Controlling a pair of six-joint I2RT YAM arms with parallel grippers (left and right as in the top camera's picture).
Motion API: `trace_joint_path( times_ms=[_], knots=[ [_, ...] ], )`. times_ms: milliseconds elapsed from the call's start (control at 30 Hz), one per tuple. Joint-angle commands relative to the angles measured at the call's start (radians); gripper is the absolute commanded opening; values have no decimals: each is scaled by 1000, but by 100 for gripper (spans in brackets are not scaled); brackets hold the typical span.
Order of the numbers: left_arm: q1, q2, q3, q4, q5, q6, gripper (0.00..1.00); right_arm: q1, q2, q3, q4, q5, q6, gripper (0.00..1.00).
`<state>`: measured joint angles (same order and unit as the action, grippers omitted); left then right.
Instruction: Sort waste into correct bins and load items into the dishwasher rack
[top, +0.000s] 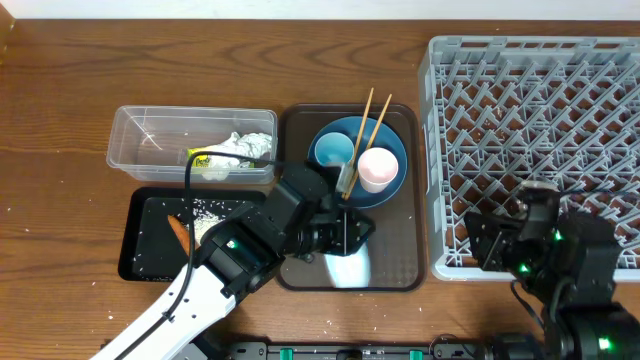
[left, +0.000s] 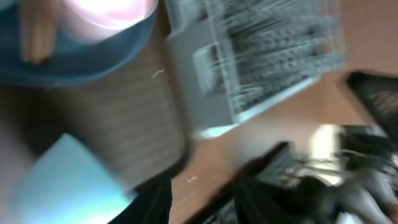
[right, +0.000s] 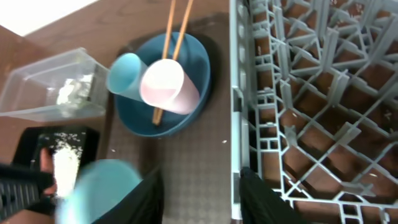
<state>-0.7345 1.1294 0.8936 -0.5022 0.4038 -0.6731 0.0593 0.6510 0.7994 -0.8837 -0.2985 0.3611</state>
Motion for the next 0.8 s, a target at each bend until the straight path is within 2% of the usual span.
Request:
trace_joint_path(
  times_ms=[0,167,367,600,767],
  knots=[
    [5,-7,0,-95,-182,26,35,-6,45,3,-16,10,-19,40],
    [6,-5,0,-246,-332,25,35,-6,80,3,-48,10,-27,46],
    [6,-5,0,-328,-470,-22,35,-6,82,3,-82,10,-29,52],
    [7,8,-6,-367,-512,-57,36,-6,82,3,-150,-5,-29,57],
    [15,76,-8,-372,-607,-101,36,-6,82,3,-164,-23,-56,58]
  ],
)
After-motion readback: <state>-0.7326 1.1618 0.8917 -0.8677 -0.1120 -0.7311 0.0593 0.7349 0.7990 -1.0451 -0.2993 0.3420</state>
